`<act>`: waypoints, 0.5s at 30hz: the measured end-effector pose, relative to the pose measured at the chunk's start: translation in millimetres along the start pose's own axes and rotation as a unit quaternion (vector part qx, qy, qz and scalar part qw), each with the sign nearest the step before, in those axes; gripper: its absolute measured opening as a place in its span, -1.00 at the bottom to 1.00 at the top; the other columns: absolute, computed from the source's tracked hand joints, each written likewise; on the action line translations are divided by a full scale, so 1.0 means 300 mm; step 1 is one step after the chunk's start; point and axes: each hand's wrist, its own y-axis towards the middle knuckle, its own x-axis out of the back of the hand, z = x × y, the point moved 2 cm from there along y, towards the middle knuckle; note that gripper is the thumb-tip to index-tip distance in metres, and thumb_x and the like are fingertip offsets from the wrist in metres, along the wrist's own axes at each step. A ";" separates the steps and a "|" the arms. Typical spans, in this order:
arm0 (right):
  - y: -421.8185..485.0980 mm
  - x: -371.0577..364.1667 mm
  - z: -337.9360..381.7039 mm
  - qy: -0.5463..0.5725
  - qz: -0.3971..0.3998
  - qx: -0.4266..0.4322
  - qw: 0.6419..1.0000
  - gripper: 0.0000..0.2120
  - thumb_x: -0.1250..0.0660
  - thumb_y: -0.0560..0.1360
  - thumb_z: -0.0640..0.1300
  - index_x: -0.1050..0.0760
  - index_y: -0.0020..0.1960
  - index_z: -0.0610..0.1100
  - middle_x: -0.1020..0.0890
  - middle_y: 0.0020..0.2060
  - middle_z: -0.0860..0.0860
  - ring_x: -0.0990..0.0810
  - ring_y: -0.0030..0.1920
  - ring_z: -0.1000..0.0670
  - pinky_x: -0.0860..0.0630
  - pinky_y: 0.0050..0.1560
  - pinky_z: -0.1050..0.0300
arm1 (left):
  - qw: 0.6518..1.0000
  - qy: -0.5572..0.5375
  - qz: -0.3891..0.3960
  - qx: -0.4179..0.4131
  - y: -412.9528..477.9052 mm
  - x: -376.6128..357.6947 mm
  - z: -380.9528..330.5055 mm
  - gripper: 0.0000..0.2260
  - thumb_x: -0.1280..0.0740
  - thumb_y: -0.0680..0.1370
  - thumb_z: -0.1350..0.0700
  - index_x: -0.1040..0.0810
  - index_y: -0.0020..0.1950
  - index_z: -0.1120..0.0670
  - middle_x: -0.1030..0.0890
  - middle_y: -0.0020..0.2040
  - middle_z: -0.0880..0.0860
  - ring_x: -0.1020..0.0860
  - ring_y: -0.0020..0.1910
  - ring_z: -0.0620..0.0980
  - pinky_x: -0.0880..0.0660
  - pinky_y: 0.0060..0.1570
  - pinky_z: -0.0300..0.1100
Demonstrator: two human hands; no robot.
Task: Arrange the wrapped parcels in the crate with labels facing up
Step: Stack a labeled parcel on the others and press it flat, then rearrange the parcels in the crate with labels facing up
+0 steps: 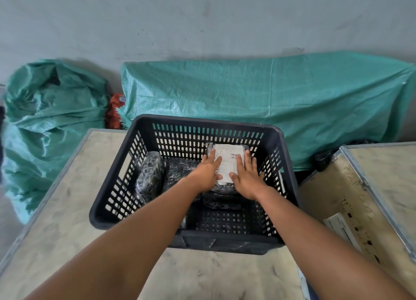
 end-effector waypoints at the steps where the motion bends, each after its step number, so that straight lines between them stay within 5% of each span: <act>1: -0.003 -0.001 0.001 0.000 -0.005 -0.004 1.000 -0.30 0.02 0.72 0.16 0.38 0.64 -0.03 0.53 0.55 -0.04 0.42 0.59 -0.22 0.16 0.53 -0.45 | 1.000 -0.021 -0.011 -0.002 -0.023 0.007 -0.002 -0.30 -0.31 0.67 0.08 0.03 0.68 0.09 0.24 0.67 0.09 0.11 0.65 0.19 -0.01 0.59 0.12; 4: -0.016 -0.011 0.006 0.004 -0.037 -0.007 0.999 -0.30 -0.04 0.72 0.10 0.27 0.67 -0.09 0.39 0.61 -0.13 0.34 0.60 -0.29 0.18 0.54 -0.43 | 0.992 -0.108 -0.058 0.007 -0.122 0.061 0.014 -0.29 -0.34 0.64 -0.02 -0.02 0.69 0.00 0.11 0.69 0.08 -0.23 0.59 0.16 -0.24 0.51 -0.02; 6: -0.024 -0.017 0.023 0.004 -0.077 0.030 0.997 -0.31 -0.10 0.71 0.05 0.17 0.68 -0.12 0.27 0.64 -0.20 0.31 0.61 -0.30 0.22 0.55 -0.38 | 0.986 -0.126 -0.111 0.006 -0.208 0.132 0.044 -0.32 -0.34 0.62 -0.09 -0.11 0.66 -0.07 0.05 0.69 0.01 -0.59 0.24 -0.09 -0.51 0.21 -0.32; 7: -0.026 -0.017 0.040 0.003 -0.096 0.056 0.994 -0.31 -0.13 0.71 0.05 0.13 0.69 -0.12 0.22 0.64 -0.22 0.30 0.61 -0.30 0.24 0.54 -0.33 | 0.982 -0.129 -0.138 0.002 -0.252 0.174 0.065 -0.35 -0.35 0.60 -0.11 -0.17 0.64 -0.11 0.02 0.68 -0.03 -0.59 0.11 -0.20 -0.55 0.09 -0.40; 9: -0.022 -0.011 0.096 0.009 -0.126 0.115 0.985 -0.34 -0.16 0.70 0.05 0.04 0.69 -0.09 0.15 0.66 -0.20 0.27 0.62 -0.27 0.24 0.55 -0.26 | 0.972 -0.125 -0.199 -0.004 -0.338 0.259 0.134 -0.45 -0.38 0.59 -0.10 -0.32 0.57 -0.17 -0.02 0.68 -0.07 -0.44 0.44 -0.06 -0.40 0.39 -0.08; 10: -0.016 -0.009 0.138 0.026 -0.133 0.145 0.980 -0.35 -0.17 0.70 0.05 0.01 0.68 -0.07 0.12 0.66 -0.17 0.26 0.62 -0.25 0.23 0.55 -0.24 | 0.966 -0.120 -0.228 0.000 -0.381 0.301 0.177 -0.50 -0.39 0.59 -0.08 -0.39 0.53 -0.18 -0.04 0.67 -0.06 -0.17 0.61 0.04 -0.20 0.49 0.06; 12: 0.001 -0.018 0.232 0.074 -0.135 0.196 0.968 -0.38 -0.20 0.70 0.05 -0.05 0.67 -0.02 0.08 0.67 -0.11 0.24 0.63 -0.19 0.20 0.56 -0.20 | 0.958 -0.081 -0.273 0.021 -0.460 0.370 0.271 -0.53 -0.40 0.60 -0.06 -0.44 0.50 -0.15 -0.06 0.68 0.03 0.12 0.65 0.14 0.01 0.53 0.25; 15: 0.044 -0.056 0.373 0.111 -0.133 0.230 0.958 -0.37 -0.28 0.66 0.06 -0.12 0.65 0.02 0.00 0.67 -0.07 0.16 0.65 -0.15 0.11 0.57 -0.21 | 0.952 -0.056 -0.284 0.097 -0.545 0.412 0.408 -0.49 -0.41 0.59 -0.06 -0.40 0.54 -0.16 -0.03 0.67 0.19 0.15 0.63 0.31 0.04 0.50 0.39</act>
